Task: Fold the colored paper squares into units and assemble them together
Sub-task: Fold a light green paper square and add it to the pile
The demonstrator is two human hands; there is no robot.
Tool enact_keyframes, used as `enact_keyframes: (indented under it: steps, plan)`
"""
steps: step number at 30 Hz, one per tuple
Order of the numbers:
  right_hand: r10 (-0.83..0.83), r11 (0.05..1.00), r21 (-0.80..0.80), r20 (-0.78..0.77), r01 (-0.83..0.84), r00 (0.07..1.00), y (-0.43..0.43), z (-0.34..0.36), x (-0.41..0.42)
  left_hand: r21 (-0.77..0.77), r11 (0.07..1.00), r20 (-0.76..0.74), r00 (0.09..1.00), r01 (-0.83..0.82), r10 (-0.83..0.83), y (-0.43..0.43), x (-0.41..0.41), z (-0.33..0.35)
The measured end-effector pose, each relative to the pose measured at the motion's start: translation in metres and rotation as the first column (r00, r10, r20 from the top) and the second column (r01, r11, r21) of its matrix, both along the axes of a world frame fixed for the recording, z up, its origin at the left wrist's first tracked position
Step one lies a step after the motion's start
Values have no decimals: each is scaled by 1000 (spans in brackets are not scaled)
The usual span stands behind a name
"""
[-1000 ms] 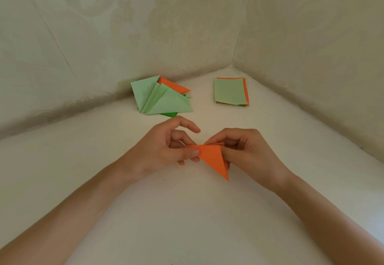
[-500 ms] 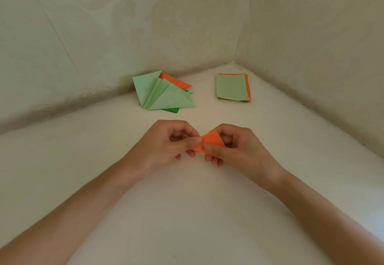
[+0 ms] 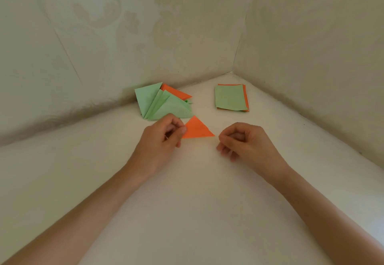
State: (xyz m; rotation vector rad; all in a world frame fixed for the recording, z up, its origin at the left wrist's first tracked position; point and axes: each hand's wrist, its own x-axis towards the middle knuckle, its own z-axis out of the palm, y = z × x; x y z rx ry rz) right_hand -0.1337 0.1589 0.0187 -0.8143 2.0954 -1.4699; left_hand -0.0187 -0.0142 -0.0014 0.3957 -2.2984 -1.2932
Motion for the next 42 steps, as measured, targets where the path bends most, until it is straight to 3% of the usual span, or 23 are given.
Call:
enact_keyframes:
  steps: [3, 6, 9, 13, 16, 21, 24, 27, 31, 33, 35, 37, 40, 42]
  plan:
    - [-122, 986, 59, -404, 159, 907, 3, -1, -37, -26, 979, 0, 979, -203, 203, -29, -12, -3]
    - [-27, 968, 172, -656, 184, 754, -3, 1, -71, -154, 938, 15, 948, -312, 318, -45, -24, -4]
    - [116, 947, 292, -702, 136, 703, -21, -2, -89, -338, 856, 66, 897, -392, 437, -49, -37, -5]
    - [214, 873, 461, -656, 160, 724, -43, -11, -94, -558, 734, 96, 848, -387, 521, -50, -49, -6]
    - [212, 905, 393, -749, 162, 628, -45, -17, -91, -602, 689, 60, 838, -403, 542, -49, -49, -7]
    - [117, 948, 276, -769, 160, 629, -42, -21, -92, -703, 653, 73, 884, -282, 461, -51, -48, -3]
    - [34, 982, 122, -868, 146, 495, -35, -14, -81, -737, 645, 132, 893, -201, 429, -49, -46, 1]
    - [-19, 1000, -18, -940, 7, 341, -14, -3, -52, -738, 655, 156, 903, -163, 400, -48, -38, 1]
    - [91, 986, 65, -980, -151, 177, 23, -7, -12, -699, 703, 151, 932, -135, 330, -45, -21, -2]
    - [208, 962, 163, -957, -220, 200, 34, -16, -2, -681, 716, 85, 955, -153, 285, -41, -12, -5]
    - [318, 928, 223, -890, -298, 326, 39, -22, 1, -626, 764, -36, 985, -154, 169, -31, -4, -3]
    - [381, 909, 242, -811, -338, 444, 39, -23, 3, -523, 852, -111, 993, -15, -51, -17, 0, 2]
    - [429, 893, 211, -662, -397, 614, 37, -18, 2, -369, 855, 29, 924, 364, -381, 7, 3, 10]
    - [457, 880, 169, -555, -443, 695, 40, -17, 1, -335, 815, 165, 881, 472, -443, 15, 5, 8]
